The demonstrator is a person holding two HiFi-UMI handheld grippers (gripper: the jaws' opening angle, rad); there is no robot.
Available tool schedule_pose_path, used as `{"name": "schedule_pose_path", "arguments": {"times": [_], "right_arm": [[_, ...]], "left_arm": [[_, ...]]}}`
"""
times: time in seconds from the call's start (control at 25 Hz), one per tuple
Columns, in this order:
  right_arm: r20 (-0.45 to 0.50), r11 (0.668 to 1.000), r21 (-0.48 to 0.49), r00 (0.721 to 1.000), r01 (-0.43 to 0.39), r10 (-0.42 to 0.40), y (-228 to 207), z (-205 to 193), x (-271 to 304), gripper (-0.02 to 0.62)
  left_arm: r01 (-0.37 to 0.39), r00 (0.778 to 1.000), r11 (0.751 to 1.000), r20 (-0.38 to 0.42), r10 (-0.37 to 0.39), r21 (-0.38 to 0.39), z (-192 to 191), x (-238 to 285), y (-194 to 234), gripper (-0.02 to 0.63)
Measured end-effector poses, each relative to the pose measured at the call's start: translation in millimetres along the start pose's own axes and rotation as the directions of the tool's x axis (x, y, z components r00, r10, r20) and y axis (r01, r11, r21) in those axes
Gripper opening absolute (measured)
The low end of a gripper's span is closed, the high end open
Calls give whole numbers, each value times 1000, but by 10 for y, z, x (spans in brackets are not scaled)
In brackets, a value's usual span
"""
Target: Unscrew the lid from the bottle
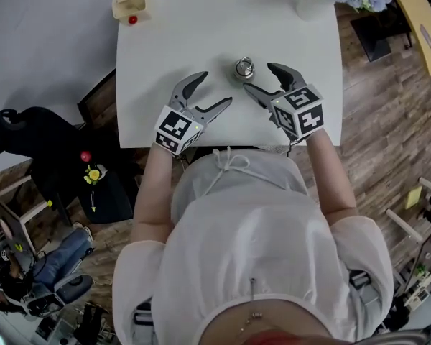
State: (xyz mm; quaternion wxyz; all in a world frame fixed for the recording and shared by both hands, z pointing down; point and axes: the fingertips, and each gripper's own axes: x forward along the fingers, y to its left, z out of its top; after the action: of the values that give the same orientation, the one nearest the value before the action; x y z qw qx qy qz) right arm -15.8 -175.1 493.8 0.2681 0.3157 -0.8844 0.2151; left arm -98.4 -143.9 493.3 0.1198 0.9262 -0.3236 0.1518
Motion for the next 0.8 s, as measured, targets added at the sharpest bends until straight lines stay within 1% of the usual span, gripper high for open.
{"name": "schedule_pose_path", "arguments": {"times": [0.16, 0.36, 0.44, 0.64, 0.8], "right_arm": [[-85, 998, -11, 994, -66, 65, 5, -5, 129, 344], [-152, 992, -18, 981, -124, 120, 47, -4, 253, 332], [-170, 990, -22, 977, -136, 130, 79, -3, 296, 323], [-199, 993, -38, 974, -115, 105, 92, 7, 353, 255], [-222, 991, -51, 969, -126, 112, 101, 18, 361, 242]], "left_arm": [[93, 995, 995, -35, -92, 28, -57, 306, 27, 357], [185, 982, 981, -53, -183, 50, -91, 620, 17, 357], [207, 977, 977, -56, -204, 58, -105, 701, 8, 357], [237, 971, 969, -55, -234, 62, -172, 814, -27, 356], [242, 970, 968, -12, -242, 61, -159, 873, 6, 347]]}}
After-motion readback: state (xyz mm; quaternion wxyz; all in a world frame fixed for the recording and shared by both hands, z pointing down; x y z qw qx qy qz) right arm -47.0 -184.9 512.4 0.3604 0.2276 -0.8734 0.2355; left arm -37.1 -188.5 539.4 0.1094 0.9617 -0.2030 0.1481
